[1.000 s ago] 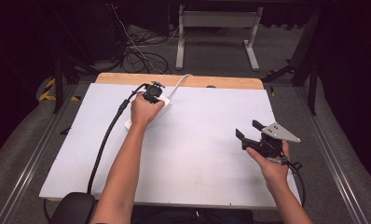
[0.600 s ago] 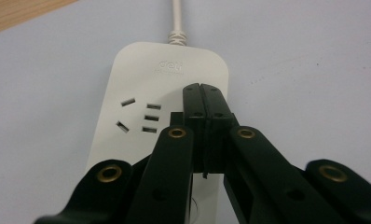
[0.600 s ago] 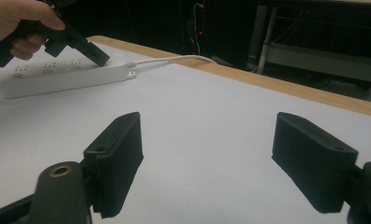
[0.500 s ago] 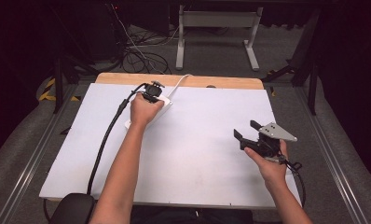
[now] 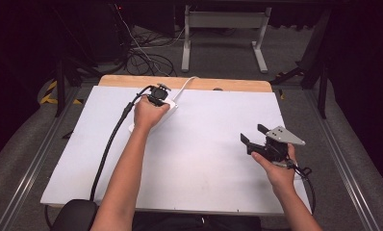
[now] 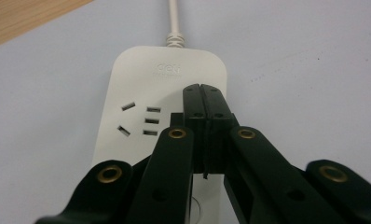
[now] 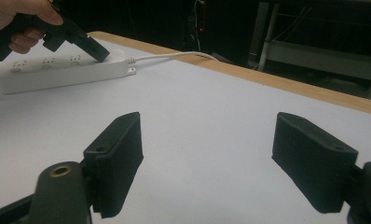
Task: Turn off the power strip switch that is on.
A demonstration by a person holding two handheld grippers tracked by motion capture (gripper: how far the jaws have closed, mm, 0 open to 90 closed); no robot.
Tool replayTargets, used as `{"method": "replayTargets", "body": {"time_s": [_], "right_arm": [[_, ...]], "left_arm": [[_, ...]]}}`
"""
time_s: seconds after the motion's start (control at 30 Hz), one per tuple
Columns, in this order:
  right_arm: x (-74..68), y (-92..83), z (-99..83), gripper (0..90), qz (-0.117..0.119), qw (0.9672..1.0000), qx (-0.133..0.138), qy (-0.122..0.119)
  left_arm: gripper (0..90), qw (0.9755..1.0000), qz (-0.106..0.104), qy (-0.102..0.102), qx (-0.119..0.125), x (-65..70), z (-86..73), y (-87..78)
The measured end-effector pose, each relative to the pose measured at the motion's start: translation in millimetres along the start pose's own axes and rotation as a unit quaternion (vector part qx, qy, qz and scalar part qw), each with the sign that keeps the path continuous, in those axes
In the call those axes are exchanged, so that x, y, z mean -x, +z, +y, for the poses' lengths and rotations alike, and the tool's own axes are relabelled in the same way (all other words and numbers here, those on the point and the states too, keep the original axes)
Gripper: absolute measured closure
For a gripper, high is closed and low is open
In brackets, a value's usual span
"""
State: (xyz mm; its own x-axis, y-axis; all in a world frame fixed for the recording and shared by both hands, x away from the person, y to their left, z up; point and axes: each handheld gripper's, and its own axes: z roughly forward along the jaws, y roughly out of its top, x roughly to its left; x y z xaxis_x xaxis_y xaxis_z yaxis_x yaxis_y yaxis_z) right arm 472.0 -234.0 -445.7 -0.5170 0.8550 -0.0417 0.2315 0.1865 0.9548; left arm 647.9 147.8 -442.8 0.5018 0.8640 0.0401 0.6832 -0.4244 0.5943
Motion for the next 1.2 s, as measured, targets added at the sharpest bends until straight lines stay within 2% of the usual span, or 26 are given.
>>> {"method": "replayTargets", "body": {"time_s": [0.07,0.2,0.23,0.33,0.5,0.57,0.6,0.63,0.73,0.8,0.83,0.97,1.1,1.2], "right_arm": [[0.2,-0.3,-0.1,24.6,0.001,1.0000,0.001,0.000],[-0.2,-0.3,-0.1,24.6,0.000,1.0000,-0.001,0.001],[-0.1,-0.2,-0.2,24.6,0.000,1.0000,-0.001,0.001],[0.4,0.4,-0.4,24.6,0.001,1.0000,-0.001,0.000],[1.3,1.4,-0.4,24.6,0.000,1.0000,-0.001,0.002],[1.3,1.2,-0.4,24.6,0.000,1.0000,0.000,0.002],[1.2,0.9,-0.3,24.7,0.000,1.0000,0.000,0.004],[1.7,0.5,-0.4,24.7,-0.002,1.0000,0.000,0.001],[2.8,1.1,-0.5,24.7,-0.002,1.0000,0.000,0.001],[3.4,1.4,-0.4,24.7,-0.002,1.0000,-0.001,0.001],[3.3,1.2,-0.2,24.7,-0.003,1.0000,-0.001,0.002],[3.4,0.2,0.0,24.8,-0.002,1.0000,0.002,0.004],[3.5,0.5,0.1,24.9,-0.003,1.0000,0.002,0.004],[2.6,1.8,0.9,24.9,-0.004,1.0000,0.001,0.001]], "left_arm": [[90.0,1.0000,-0.001,0.002,0.000,-0.5,0.2,0.0],[90.0,0.9999,-0.011,-0.008,0.000,-3.7,0.1,-0.9],[90.0,0.9997,-0.015,-0.015,0.012,-4.6,0.1,-1.8],[90.0,0.9995,-0.020,-0.022,0.011,-7.1,0.1,-1.8],[90.0,0.9995,-0.012,-0.017,0.023,-5.0,-0.1,0.3],[90.0,0.9993,-0.014,-0.022,0.026,-5.6,-0.2,0.2],[90.0,0.9995,0.002,-0.015,0.029,-4.8,-1.2,-0.5],[90.0,0.9992,0.012,-0.009,0.037,-3.9,-2.8,-1.7],[90.0,0.9979,0.011,-0.012,0.062,-4.6,-7.3,-7.7],[90.0,0.9963,0.001,-0.024,0.082,-10.4,-9.0,-17.5],[90.0,0.9963,0.001,-0.024,0.082,-10.4,-9.0,-17.5],[90.0,0.9904,0.007,-0.030,0.134,-22.2,-12.9,-42.5],[90.0,0.9815,0.007,-0.035,0.188,-33.0,-25.4,-73.8],[90.0,0.9760,0.011,-0.033,0.215,-36.8,-40.8,-93.8]]}}
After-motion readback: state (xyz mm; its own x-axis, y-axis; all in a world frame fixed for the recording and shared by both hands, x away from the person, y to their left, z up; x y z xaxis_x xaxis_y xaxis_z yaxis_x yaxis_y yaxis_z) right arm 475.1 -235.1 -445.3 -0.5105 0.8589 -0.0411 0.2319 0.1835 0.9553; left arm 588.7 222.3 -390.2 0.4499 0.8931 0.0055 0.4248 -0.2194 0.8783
